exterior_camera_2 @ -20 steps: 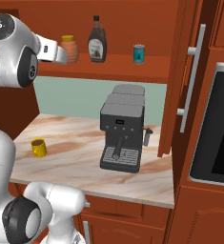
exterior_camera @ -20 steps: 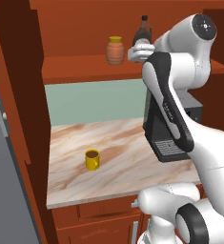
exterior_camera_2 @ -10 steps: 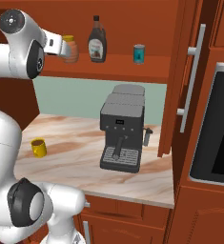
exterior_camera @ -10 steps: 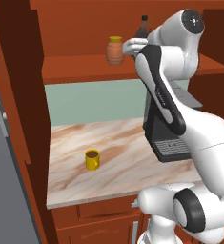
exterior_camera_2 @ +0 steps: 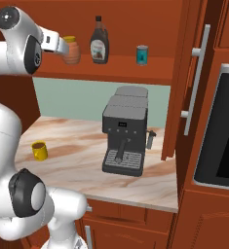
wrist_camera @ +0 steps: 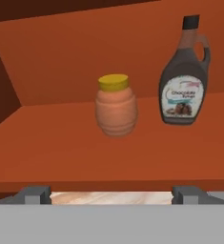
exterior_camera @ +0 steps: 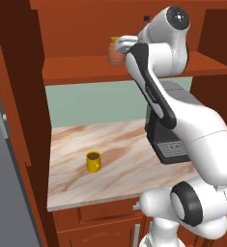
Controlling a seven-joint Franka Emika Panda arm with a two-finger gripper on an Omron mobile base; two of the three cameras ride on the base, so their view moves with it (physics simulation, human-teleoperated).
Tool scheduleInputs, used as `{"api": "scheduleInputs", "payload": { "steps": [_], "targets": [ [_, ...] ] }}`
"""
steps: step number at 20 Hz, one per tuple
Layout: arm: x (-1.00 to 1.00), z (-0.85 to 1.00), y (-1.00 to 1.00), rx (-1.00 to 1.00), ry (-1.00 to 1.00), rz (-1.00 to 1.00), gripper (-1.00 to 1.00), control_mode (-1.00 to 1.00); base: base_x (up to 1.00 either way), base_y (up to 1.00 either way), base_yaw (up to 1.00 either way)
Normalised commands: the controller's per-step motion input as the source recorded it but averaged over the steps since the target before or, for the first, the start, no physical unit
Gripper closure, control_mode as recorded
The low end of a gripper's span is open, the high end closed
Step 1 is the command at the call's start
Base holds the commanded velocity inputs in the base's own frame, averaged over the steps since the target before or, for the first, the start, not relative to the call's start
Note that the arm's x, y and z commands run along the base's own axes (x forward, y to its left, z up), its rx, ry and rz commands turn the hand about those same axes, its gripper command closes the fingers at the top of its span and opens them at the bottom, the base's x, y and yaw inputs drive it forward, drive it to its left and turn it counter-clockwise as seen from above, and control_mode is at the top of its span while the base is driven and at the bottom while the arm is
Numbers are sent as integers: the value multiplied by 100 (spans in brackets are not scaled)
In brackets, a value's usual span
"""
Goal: Pick the syrup bottle and honey bottle from the cabinet and place them next to the mug.
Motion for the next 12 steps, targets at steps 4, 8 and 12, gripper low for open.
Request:
{"api": "scheduleInputs", "payload": {
  "steps": [4, 8, 12],
  "targets": [
    [21, 0, 0, -3, 0, -9, -100, -100, 0, 0, 0],
    [24, 0, 0, 0, 0, -5, -100, -100, 0, 0, 0],
    [32, 0, 0, 0, 0, 0, -100, -100, 0, 0, 0]
  ]
}}
